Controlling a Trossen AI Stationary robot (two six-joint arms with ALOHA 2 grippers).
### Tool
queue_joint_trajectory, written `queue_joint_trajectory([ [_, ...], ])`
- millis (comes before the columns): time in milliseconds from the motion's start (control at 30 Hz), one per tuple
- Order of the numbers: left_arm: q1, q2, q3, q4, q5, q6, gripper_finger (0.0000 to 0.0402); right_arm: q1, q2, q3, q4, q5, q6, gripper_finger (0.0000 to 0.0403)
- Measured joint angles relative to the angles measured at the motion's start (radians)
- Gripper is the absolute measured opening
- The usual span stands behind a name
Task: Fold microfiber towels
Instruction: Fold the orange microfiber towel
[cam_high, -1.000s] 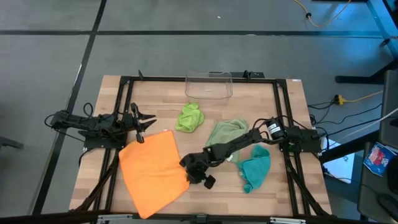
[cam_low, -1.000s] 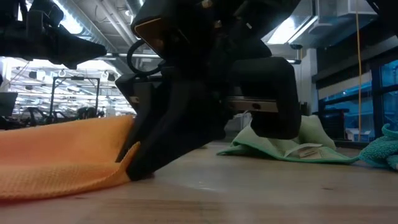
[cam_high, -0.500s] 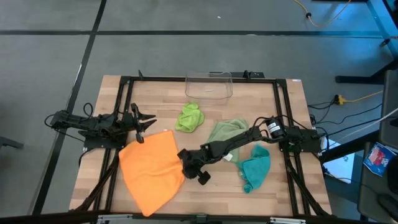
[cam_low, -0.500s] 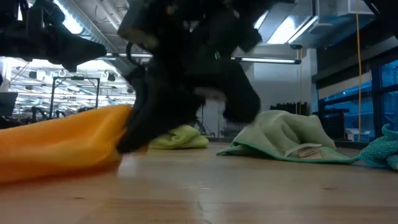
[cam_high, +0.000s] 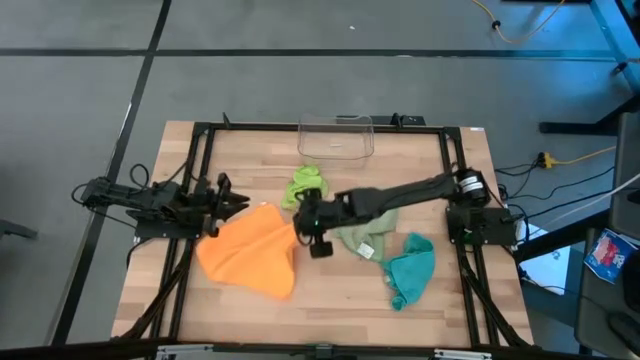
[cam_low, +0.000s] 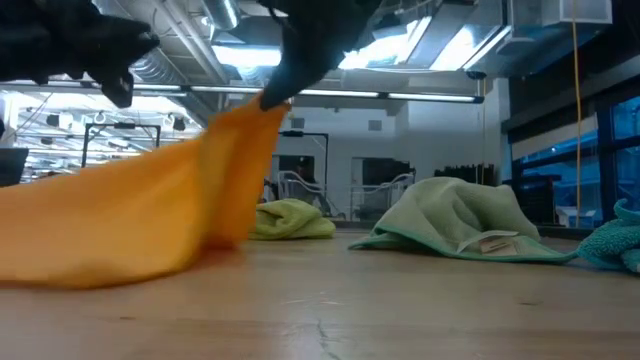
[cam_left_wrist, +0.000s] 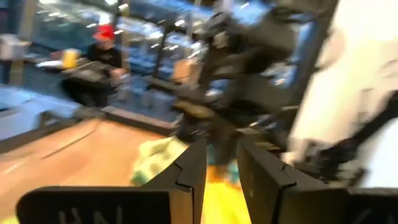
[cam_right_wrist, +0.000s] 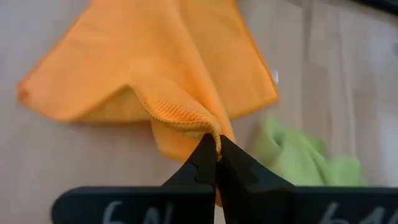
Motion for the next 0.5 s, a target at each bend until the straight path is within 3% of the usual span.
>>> queue_joint_trajectory([
  [200, -0.026, 0.09, 0.0, 0.027, 0.011, -0.001, 0.0082, -0.062, -0.055, 0.0, -0.068, -0.003, -0.002, 0.0004],
  [367, -0.032, 0.249, 0.0, 0.16, -0.007, 0.0, 0.0082, -0.1, -0.087, -0.001, -0.083, 0.001, -0.004, 0.0005],
  [500, -0.032, 0.388, 0.029, 0.257, 0.054, 0.003, 0.0082, -0.12, -0.1, -0.001, -0.083, -0.005, -0.006, 0.0005],
])
